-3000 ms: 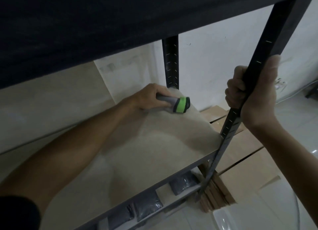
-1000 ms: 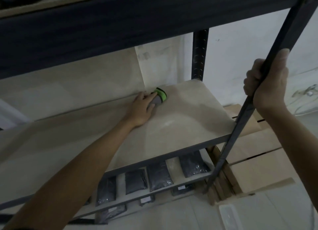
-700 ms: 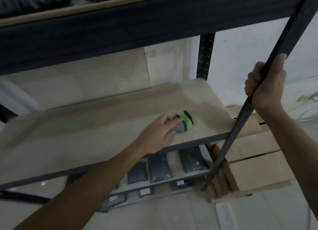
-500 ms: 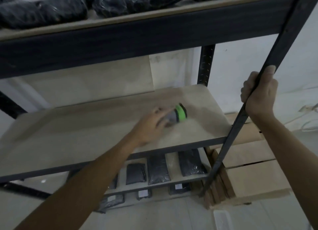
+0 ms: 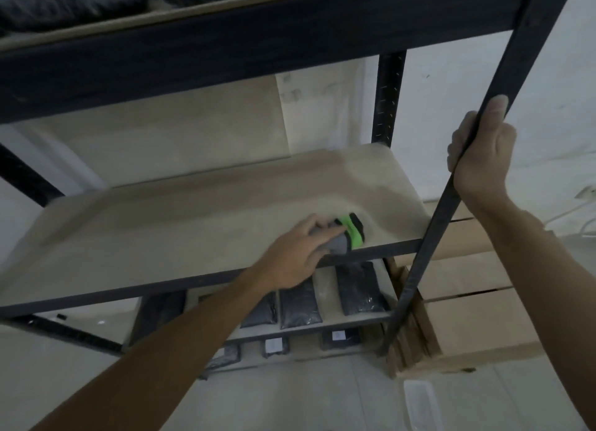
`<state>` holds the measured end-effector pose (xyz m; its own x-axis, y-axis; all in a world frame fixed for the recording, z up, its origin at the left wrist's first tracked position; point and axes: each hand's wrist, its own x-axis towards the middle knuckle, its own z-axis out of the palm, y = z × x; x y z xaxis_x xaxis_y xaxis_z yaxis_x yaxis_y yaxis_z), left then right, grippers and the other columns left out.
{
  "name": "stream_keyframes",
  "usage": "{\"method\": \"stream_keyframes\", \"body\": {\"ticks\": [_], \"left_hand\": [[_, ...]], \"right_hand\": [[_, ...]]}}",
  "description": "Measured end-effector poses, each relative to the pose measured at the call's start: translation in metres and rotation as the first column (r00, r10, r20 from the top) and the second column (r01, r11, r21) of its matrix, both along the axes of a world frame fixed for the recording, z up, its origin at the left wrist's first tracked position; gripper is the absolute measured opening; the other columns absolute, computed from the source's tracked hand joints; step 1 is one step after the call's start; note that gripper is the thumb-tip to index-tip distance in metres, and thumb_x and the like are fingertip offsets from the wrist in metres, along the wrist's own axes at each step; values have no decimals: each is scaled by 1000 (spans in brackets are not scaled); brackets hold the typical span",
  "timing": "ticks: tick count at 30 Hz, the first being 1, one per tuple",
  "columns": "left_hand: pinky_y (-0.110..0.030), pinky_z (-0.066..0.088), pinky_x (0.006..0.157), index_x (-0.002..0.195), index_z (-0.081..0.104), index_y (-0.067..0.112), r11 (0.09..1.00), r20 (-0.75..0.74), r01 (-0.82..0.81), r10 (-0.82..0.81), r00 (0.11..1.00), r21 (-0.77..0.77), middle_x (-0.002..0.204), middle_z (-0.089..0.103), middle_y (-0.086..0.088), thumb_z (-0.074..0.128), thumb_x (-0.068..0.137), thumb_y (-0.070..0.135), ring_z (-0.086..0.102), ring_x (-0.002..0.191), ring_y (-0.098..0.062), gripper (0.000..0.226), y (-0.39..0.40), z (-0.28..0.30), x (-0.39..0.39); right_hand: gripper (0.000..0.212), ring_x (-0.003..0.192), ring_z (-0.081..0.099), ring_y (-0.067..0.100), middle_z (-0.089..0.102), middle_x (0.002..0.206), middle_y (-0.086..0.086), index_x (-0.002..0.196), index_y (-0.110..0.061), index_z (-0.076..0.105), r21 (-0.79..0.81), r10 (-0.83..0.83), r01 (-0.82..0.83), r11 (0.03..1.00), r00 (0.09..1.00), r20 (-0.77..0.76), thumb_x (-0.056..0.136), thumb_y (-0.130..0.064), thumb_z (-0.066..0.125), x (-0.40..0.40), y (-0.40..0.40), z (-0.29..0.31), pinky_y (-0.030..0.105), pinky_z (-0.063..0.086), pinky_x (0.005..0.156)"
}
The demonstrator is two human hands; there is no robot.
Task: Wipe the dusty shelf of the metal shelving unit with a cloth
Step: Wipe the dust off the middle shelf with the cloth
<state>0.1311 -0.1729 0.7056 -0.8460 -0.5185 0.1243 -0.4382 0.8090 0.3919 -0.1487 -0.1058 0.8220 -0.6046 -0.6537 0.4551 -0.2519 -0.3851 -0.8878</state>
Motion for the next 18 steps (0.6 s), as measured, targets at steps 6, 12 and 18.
{"method": "stream_keyframes", "body": {"ticks": [6,12,18], "left_hand": [[-39,48,95,156,36,30,979,-103,-206,204,974,-5,132,47,-13,43,106,23,55,111,-29,51,-54,19,-2],[-47,52,93,155,38,27,955,-24,-289,288,957,-65,138,44,-17,50,103,19,53,115,-39,54,-48,-13,-9],[-34,52,92,154,36,36,997,-21,62,-62,998,46,133,45,-2,43,105,24,55,111,-20,52,4,3,10]], "right_hand": [[89,46,26,43,29,54,30,59,2,29,11,8,-7,1000,999,-46,86,-83,31,-4,-2,-4,49,24,41],[73,44,27,35,29,51,17,54,-16,30,-14,-20,19,1000,999,-42,86,-82,30,-2,-2,-3,47,25,42],[77,44,29,38,30,51,23,54,-12,31,-17,-50,49,999,998,-48,88,-81,30,-3,-2,-4,48,26,42]]}}
